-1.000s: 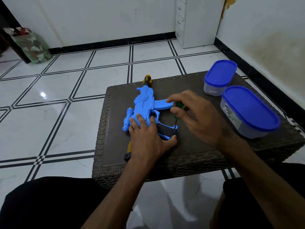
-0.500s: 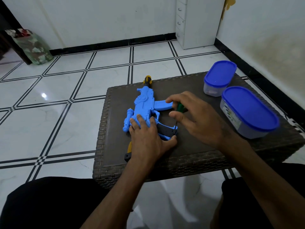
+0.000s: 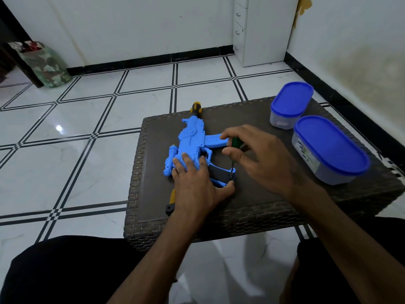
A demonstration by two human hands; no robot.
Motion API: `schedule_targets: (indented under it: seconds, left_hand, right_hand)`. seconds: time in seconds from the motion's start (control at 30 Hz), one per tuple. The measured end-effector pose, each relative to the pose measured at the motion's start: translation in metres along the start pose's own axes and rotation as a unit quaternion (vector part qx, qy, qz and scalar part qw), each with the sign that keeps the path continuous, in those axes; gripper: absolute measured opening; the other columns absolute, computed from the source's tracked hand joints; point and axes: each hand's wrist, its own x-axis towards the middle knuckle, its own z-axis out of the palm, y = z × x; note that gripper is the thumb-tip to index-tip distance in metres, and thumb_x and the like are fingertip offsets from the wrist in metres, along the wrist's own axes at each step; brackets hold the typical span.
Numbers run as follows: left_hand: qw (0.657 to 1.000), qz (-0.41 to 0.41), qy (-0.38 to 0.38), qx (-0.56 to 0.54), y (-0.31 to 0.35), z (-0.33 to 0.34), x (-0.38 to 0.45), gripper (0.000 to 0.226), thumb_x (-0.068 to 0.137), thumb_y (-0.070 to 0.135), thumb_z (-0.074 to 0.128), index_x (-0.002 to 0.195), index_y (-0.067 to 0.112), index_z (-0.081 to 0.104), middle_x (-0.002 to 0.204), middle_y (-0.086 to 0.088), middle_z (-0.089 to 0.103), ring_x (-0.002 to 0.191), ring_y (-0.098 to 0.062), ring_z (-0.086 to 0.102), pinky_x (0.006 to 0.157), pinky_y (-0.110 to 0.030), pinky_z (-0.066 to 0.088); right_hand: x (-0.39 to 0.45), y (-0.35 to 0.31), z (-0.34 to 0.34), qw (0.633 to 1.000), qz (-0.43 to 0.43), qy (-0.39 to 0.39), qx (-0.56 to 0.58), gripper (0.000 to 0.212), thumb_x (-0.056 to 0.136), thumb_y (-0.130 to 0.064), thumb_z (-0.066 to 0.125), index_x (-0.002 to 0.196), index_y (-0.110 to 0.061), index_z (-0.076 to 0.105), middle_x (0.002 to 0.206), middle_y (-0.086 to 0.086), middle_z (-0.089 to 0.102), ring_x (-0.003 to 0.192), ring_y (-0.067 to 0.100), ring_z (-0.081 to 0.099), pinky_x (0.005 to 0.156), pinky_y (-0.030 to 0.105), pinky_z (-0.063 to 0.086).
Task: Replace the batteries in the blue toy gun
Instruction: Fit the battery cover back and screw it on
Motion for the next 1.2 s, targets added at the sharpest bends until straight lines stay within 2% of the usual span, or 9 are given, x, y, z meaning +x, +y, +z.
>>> schedule_targets:
  seconds: [0.1, 0.23, 0.33, 0.47, 0.67, 0.87, 1.0, 1.1, 1.2]
  left_hand:
    - [1.0, -0.002, 0.004, 0.0, 0.0001, 0.0004, 0.0001, 0.103, 0.072, 0.08, 0.048, 0.151, 0.018, 0.024, 0.158, -0.024, 0.004, 0.145, -0.047, -0.001, 0.117, -0.053, 0.008]
    - [1.0, 0.0, 0.0, 0.004, -0.0007, 0.0017, 0.0006, 0.104, 0.072, 0.08, 0.046, 0.152, 0.018, 0.022, 0.158, -0.025, 0.003, 0.145, -0.047, -0.003, 0.117, -0.053, 0.008]
    - [1.0, -0.002, 0.006, 0.009, -0.0008, 0.0022, 0.0007, 0.106, 0.07, 0.082, 0.044, 0.151, 0.017, 0.023, 0.158, -0.025, 0.005, 0.145, -0.047, -0.001, 0.117, -0.053, 0.009]
    - [1.0, -0.006, 0.008, 0.005, 0.0005, 0.0015, 0.0003, 0.106, 0.067, 0.082, 0.041, 0.15, 0.018, 0.026, 0.157, -0.025, 0.008, 0.144, -0.048, 0.002, 0.116, -0.053, 0.009]
    - [1.0, -0.003, 0.013, 0.002, -0.0002, 0.0025, -0.0001, 0.105, 0.067, 0.081, 0.044, 0.149, 0.018, 0.028, 0.157, -0.026, 0.009, 0.144, -0.048, 0.003, 0.116, -0.054, 0.01]
    - [1.0, -0.002, 0.008, 0.003, -0.0001, 0.0016, 0.0007, 0.106, 0.065, 0.082, 0.041, 0.149, 0.019, 0.027, 0.157, -0.024, 0.009, 0.144, -0.048, 0.002, 0.116, -0.054, 0.011]
    - [1.0, -0.002, 0.009, 0.004, -0.0001, 0.0014, 0.0002, 0.106, 0.066, 0.082, 0.042, 0.149, 0.018, 0.028, 0.157, -0.025, 0.009, 0.144, -0.048, 0.002, 0.116, -0.053, 0.01]
    - [1.0, 0.0, 0.011, 0.003, -0.0001, 0.0022, 0.0, 0.103, 0.07, 0.08, 0.048, 0.15, 0.018, 0.027, 0.157, -0.024, 0.009, 0.144, -0.047, 0.001, 0.116, -0.053, 0.009]
    - [1.0, 0.0, 0.008, 0.004, -0.0002, 0.0023, 0.0, 0.106, 0.066, 0.082, 0.039, 0.15, 0.018, 0.026, 0.157, -0.025, 0.008, 0.144, -0.048, 0.001, 0.116, -0.054, 0.009]
  right_hand:
    - [-0.0019, -0.0012, -0.003, 0.999, -0.002, -0.014, 0.051, 0.033, 0.1, -0.008, 0.046, 0.129, -0.008, 0.06, 0.122, 0.002, 0.065, 0.114, 0.009, 0.061, 0.096, 0.028, 0.051]
    - [-0.0013, -0.0011, -0.005, 0.997, -0.001, -0.022, 0.076, 0.037, 0.098, 0.0, 0.049, 0.131, -0.012, 0.061, 0.117, 0.0, 0.069, 0.107, 0.01, 0.066, 0.089, 0.034, 0.056]
    - [0.001, 0.001, -0.0048, 0.998, -0.023, 0.002, 0.055, 0.025, 0.096, -0.002, 0.057, 0.117, -0.011, 0.068, 0.108, -0.002, 0.071, 0.1, 0.009, 0.068, 0.084, 0.031, 0.056]
    - [0.0032, 0.0036, -0.0037, 0.999, -0.018, 0.013, 0.036, 0.014, 0.093, -0.012, 0.064, 0.105, -0.009, 0.071, 0.094, 0.002, 0.07, 0.083, 0.014, 0.066, 0.074, 0.036, 0.054]
    - [0.0021, 0.0009, -0.0038, 0.999, -0.002, 0.027, 0.023, 0.022, 0.084, -0.03, 0.076, 0.095, -0.012, 0.07, 0.084, -0.001, 0.064, 0.071, 0.012, 0.059, 0.065, 0.029, 0.051]
    - [0.0036, 0.0004, -0.002, 0.998, -0.008, 0.047, -0.031, 0.031, 0.085, -0.039, 0.074, 0.083, -0.01, 0.062, 0.074, 0.0, 0.06, 0.063, 0.015, 0.054, 0.057, 0.031, 0.049]
    - [0.0029, 0.001, -0.0021, 0.999, -0.017, 0.048, -0.003, 0.028, 0.087, -0.026, 0.076, 0.109, -0.01, 0.072, 0.095, -0.009, 0.07, 0.079, 0.002, 0.062, 0.072, 0.016, 0.054]
    - [0.0022, 0.0024, -0.0023, 0.998, -0.05, 0.037, -0.006, 0.034, 0.088, -0.027, 0.071, 0.116, -0.008, 0.072, 0.098, 0.0, 0.075, 0.083, 0.011, 0.069, 0.077, 0.026, 0.056]
    - [0.0008, 0.0002, -0.0066, 0.998, -0.066, 0.02, -0.011, 0.032, 0.095, -0.026, 0.06, 0.117, -0.005, 0.071, 0.105, 0.007, 0.075, 0.092, 0.017, 0.07, 0.081, 0.027, 0.055]
